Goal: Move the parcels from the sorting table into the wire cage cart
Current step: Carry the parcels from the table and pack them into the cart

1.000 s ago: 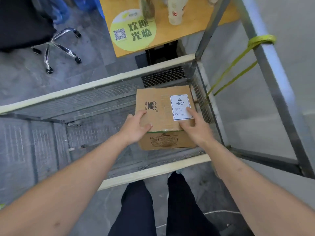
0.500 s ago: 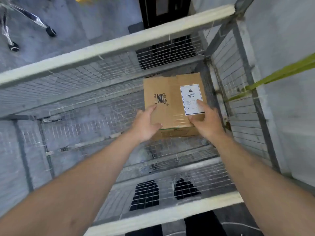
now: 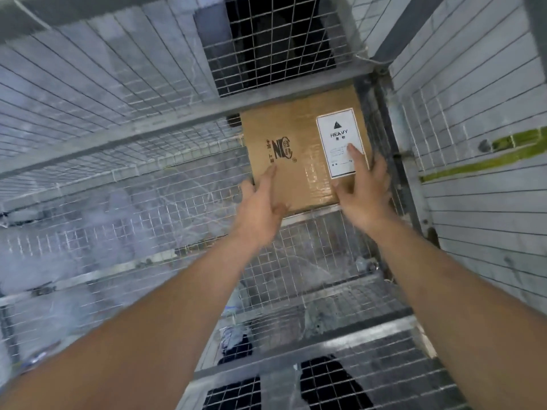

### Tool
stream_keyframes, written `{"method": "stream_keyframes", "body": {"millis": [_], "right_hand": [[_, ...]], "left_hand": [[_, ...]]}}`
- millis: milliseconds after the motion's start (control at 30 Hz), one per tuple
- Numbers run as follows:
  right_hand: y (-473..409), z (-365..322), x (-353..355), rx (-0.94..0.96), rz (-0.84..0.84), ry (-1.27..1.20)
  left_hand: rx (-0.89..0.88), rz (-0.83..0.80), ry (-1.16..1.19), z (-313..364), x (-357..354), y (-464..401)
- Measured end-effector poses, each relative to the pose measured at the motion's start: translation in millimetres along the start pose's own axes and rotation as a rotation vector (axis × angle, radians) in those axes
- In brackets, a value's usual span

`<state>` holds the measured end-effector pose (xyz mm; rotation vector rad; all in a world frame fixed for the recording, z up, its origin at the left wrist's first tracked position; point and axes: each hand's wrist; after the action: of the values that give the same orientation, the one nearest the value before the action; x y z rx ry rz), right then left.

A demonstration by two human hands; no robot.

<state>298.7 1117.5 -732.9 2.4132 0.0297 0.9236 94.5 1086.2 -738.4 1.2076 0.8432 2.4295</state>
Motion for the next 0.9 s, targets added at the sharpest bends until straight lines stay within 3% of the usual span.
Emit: {"method": "stream_keyframes", "body": {"millis": [200,300,467,533,733,900], "right_hand": [[-20.6,18.2,-13.2,0.131,-0.044,0.329],[-19.4,15.7,-18.3,0.141,-0.059,0.408],[-19.9,11.6,-15.1,0.131,-0.067,0.438],[-21.2,9.7,-13.1,0.135,-0.086,0.441],[-4.4,-21.9,6.2,0.104,-0.147,0.375],[44.1,-73.2,34.1,0.129,-0.170,0.269]], "left_hand": [[-0.081,-0.046,-0.079,1.9,-13.9,-20.7],[-0.164,0.016,-0.255,5.5,-17.7,-25.2],[-0.304,0.143,-0.667,8.8,-15.3,-30.7],[-0.364,0.122,-0.781,16.7,-9.9,-35.4],[-0.431,-0.031,-0.859,43.4,32.3,-28.2],[-0.461,0.000,-0.886,64.3,87.6,15.0]]}}
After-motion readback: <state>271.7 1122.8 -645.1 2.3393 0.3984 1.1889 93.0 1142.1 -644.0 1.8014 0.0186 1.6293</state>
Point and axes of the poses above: each hand's wrist, its own y-axis away from the middle knuckle, its own x-axis out of the back of the hand, z = x × y, and after that the axes turned 15 degrees about -y, right-handed
